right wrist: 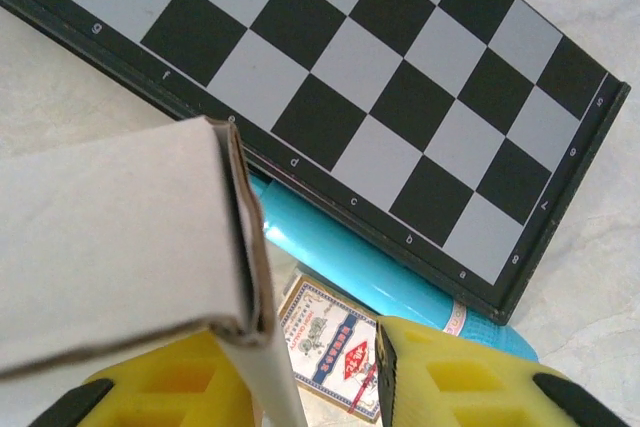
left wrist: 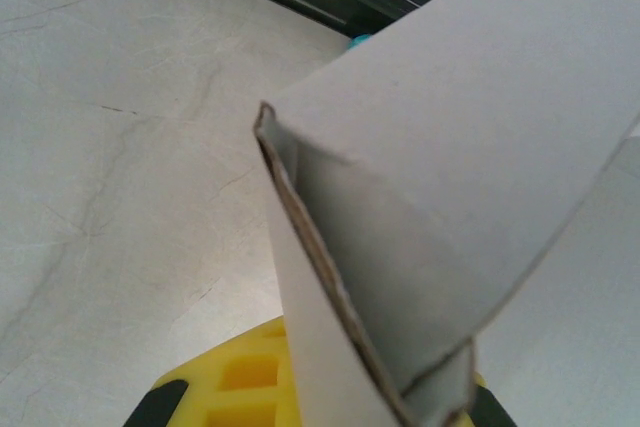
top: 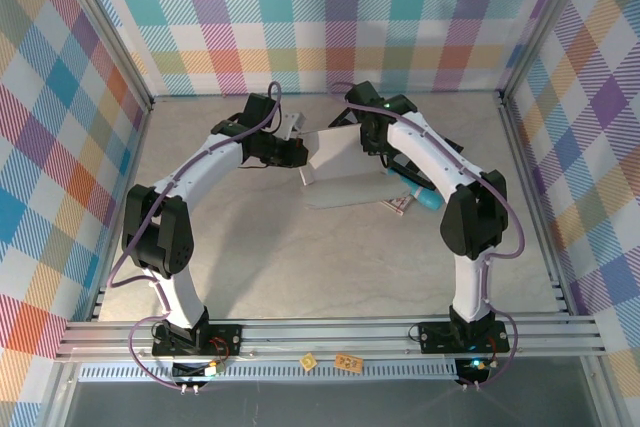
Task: Fold the paper box
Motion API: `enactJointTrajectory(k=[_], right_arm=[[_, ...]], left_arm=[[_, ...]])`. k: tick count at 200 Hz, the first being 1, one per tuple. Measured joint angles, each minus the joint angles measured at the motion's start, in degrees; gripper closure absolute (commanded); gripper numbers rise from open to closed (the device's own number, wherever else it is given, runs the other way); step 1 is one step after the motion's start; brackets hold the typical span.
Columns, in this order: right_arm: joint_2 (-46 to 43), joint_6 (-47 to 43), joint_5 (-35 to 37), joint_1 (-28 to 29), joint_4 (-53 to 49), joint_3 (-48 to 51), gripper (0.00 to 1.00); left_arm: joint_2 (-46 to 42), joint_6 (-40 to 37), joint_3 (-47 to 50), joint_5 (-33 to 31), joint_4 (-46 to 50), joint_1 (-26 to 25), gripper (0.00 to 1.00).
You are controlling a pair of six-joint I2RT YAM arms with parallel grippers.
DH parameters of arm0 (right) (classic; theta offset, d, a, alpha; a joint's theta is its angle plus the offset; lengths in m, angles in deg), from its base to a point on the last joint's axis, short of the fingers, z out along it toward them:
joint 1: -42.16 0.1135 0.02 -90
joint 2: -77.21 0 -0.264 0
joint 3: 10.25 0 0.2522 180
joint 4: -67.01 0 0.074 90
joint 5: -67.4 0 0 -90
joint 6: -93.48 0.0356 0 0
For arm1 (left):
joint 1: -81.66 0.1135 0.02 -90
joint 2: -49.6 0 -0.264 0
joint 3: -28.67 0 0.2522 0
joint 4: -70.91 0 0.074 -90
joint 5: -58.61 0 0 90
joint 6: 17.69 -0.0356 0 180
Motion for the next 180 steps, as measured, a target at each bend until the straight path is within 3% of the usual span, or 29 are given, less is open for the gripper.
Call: enactJointTrajectory(k=[53,87,139,175,180], right_arm=[[-2.93,0.81,-1.16,-0.42,-0.46,0.07,0.52],[-3.02,0.85,-2.1,-0.59,-0.55,-0.76,0.52],[-2.99,0.85,-4.13,-1.29,-0.15,-0.92,0.7],[-2.86,0.42,-5.16,-1.09,1.01,-0.92,0.99],[-2.75,0.07,-5.11,-1.03,0.72,-0.92,1.0]], left_arm=[[0.0,0.24,-0.02,0.04,-0.31,0.0,1.0],[0.0,0.26,-0.02,0.04,-0.46,0.0,1.0],[0.0,0.26,-0.33,0.24,-0.57,0.0,1.0],[0.0,0.24,-0.46,0.39,-1.55,0.0,1.0],[0.0,0.24,-0.55,0.26,-1.57,0.0,1.0]])
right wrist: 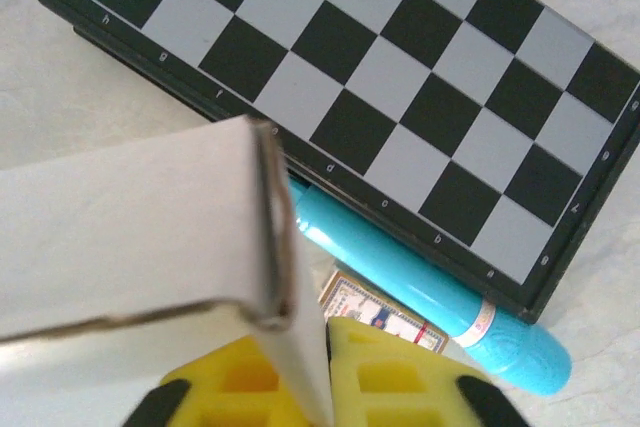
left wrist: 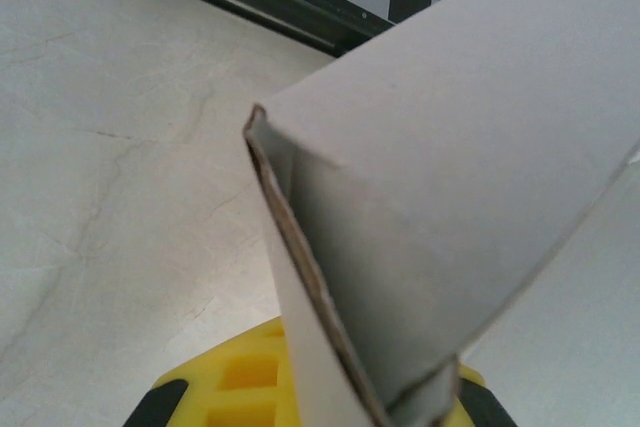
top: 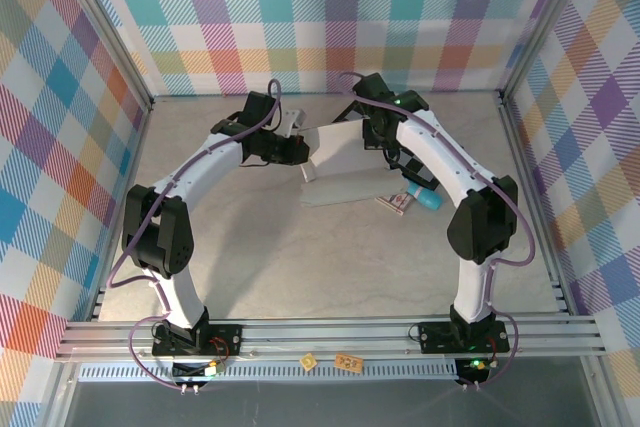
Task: Fold the paper box
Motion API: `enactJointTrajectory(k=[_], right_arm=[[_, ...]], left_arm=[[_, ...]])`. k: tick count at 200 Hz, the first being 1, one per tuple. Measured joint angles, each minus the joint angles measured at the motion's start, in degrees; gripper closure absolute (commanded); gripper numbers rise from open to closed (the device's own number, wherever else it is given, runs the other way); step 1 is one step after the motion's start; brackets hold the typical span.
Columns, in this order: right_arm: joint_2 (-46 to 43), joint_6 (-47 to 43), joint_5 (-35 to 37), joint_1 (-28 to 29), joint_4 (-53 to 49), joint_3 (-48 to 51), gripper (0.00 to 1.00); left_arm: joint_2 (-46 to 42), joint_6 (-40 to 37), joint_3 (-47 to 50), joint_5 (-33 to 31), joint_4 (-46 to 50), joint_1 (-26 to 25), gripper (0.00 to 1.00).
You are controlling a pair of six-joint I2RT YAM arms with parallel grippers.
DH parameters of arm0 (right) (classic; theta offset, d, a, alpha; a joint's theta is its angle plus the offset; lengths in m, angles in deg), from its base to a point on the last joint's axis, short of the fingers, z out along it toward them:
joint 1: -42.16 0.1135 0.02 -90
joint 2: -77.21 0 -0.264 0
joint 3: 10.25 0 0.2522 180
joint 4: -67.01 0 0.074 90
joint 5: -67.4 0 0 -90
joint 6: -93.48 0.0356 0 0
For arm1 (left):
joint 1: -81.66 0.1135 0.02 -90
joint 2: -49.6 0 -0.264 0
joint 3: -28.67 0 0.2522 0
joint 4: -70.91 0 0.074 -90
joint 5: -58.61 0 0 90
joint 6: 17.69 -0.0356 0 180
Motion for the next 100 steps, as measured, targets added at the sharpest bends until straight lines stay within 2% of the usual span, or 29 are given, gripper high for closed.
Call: enactJointTrajectory(k=[31,62,100], right_arm=[[1.14,0.15,0.92,0.74,-0.57,-0.31,1.0],[0.81,1.95,2.6,2.43,1.38,2.91,1.0],[1.16,4.2,2.82,4.72,2.86,8.44,1.0]], left_arm=[[0.0,0.02,-0.04,-2.32,0.28,-0.37,1.0],[0.0,0.2,0.85,-8.72,-0.02,-1.77,1.0],[0.0,2.08,8.11,-16.0,-3.72,-4.33,0.98]])
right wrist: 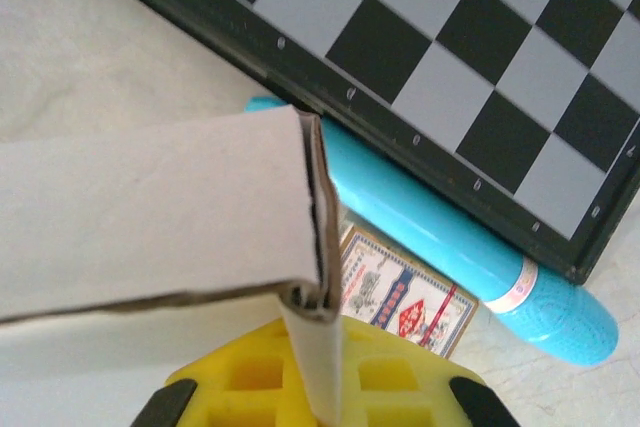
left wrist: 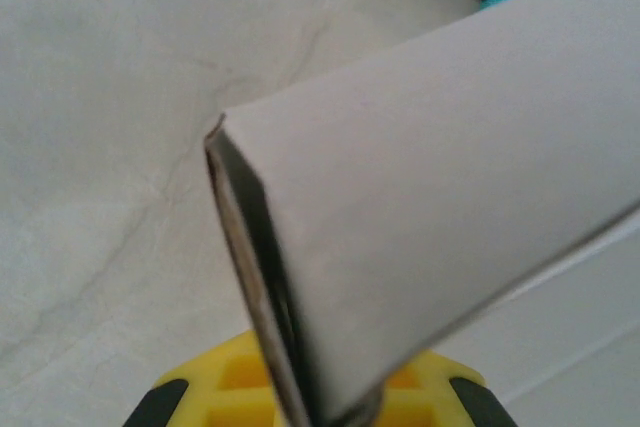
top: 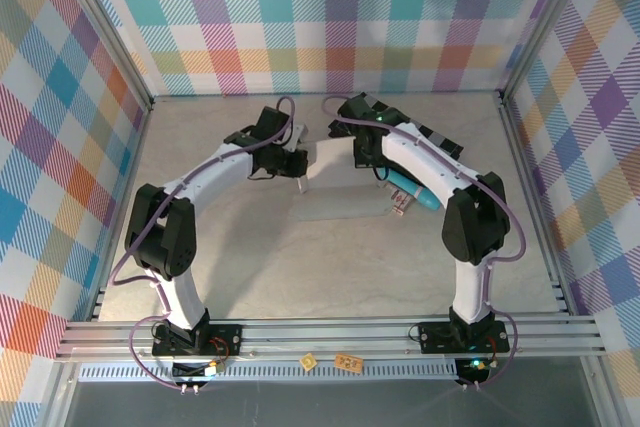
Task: Fold the paper box
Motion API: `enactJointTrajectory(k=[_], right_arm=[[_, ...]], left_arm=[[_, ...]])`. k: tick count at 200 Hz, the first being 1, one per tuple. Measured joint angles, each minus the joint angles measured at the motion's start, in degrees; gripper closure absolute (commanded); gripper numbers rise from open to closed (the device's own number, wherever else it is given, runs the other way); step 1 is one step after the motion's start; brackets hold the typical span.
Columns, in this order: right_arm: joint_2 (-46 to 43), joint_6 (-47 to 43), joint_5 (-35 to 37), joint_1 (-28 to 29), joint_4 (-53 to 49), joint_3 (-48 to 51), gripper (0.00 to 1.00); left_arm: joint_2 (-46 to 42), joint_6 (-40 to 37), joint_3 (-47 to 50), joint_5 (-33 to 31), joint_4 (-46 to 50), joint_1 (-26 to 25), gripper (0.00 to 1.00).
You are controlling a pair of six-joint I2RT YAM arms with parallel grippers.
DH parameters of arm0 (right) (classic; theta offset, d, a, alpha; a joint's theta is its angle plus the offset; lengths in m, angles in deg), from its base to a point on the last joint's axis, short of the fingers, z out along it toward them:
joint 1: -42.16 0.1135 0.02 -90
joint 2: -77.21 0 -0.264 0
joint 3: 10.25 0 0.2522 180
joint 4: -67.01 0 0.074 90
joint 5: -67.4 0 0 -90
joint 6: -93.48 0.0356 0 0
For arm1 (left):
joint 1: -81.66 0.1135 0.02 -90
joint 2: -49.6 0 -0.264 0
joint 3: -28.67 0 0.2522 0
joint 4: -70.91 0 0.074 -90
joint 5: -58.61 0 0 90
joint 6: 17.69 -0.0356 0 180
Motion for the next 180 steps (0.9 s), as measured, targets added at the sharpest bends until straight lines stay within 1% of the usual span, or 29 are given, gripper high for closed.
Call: enactJointTrajectory(k=[18,40,67,96,104,129,180], right_arm=[[1.4,0.59,0.22,0.92,-0.17,0.0,1.0],[4.07,1.7,0.37,1.55,-0.11,-0.13,1.0],[6.86,2.69,0.35,1.6,0.42,-0.39,1.0],[7.87,2.99,-0.28,1.6,0.81,-0.61,1.0],[8.13,2.99,-0.46,1.62,0.83,-0.68,1.0],[9.14,3.17,-0.39,1.57,0.96,-1.4,1.0],[10.27,3.19,-0.24,1.57,0.94,-2.8,1.0]], left_arm=[[0.02,1.4,3.08,-2.23,-2.73,-0.11,0.99],[0.83,2.14,4.61,-3.93,-4.09,-0.11,0.99],[2.69,2.49,5.01,-5.46,-4.61,-0.13,1.0],[4.79,3.04,5.01,-7.34,-5.75,-0.33,1.0],[5.25,3.37,5.01,-7.89,-6.05,-0.42,0.98],[5.35,4.15,4.92,-9.79,-6.32,-0.72,0.97],[5.4,5.03,4.87,-13.03,-6.45,-1.33,0.98]])
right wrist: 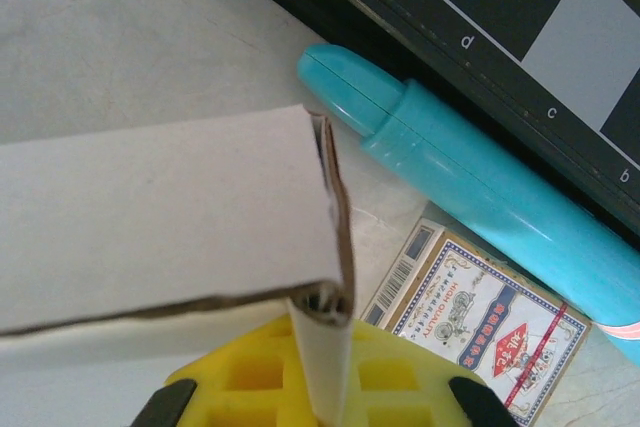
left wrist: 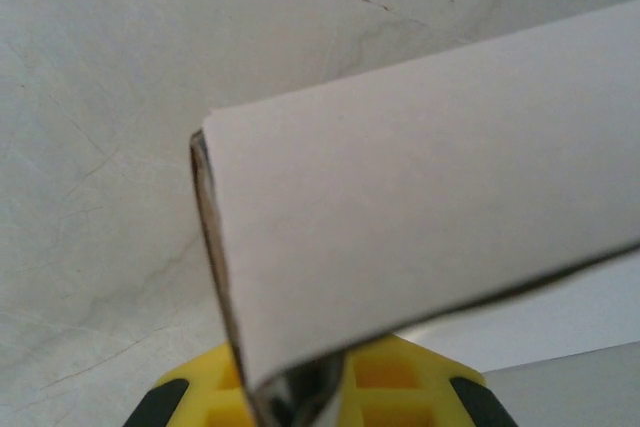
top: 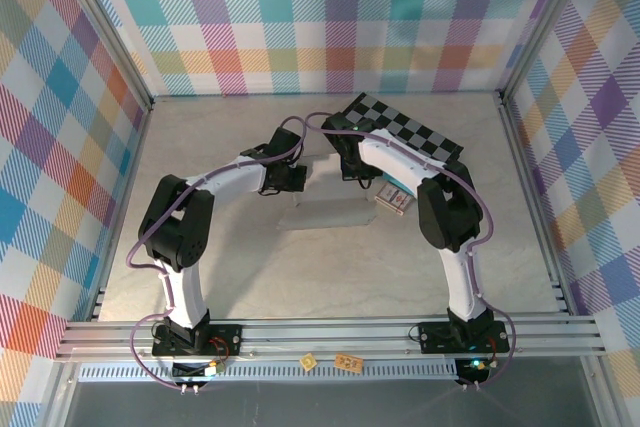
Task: Fold the paper box
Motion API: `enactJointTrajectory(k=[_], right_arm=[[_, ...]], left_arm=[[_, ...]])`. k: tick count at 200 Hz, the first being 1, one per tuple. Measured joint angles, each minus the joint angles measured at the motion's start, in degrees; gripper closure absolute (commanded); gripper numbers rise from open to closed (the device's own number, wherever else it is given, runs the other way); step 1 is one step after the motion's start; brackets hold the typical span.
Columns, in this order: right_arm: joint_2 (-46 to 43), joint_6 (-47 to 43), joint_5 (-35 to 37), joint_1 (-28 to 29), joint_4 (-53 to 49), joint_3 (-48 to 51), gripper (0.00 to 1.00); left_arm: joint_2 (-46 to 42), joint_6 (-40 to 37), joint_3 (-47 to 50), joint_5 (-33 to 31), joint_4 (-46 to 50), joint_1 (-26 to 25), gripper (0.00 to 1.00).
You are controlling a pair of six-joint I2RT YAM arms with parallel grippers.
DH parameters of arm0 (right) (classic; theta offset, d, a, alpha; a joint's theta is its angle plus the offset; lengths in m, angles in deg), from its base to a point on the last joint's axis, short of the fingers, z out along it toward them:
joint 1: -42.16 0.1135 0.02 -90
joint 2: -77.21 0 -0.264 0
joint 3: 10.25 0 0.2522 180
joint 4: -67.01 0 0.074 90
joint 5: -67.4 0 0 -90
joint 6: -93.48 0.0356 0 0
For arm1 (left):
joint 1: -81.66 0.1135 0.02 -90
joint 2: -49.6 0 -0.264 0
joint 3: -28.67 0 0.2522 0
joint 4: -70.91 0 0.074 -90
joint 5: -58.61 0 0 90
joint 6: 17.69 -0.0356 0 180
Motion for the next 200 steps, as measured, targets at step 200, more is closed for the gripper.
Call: enactJointTrajectory(k=[200], right_arm=[[3.3,0.81,-2.45,0.17,-1.09,-2.49,1.0]], left_arm=[[4.46,5.31,-2.99,-11.72,2.4,-2.21,1.0]])
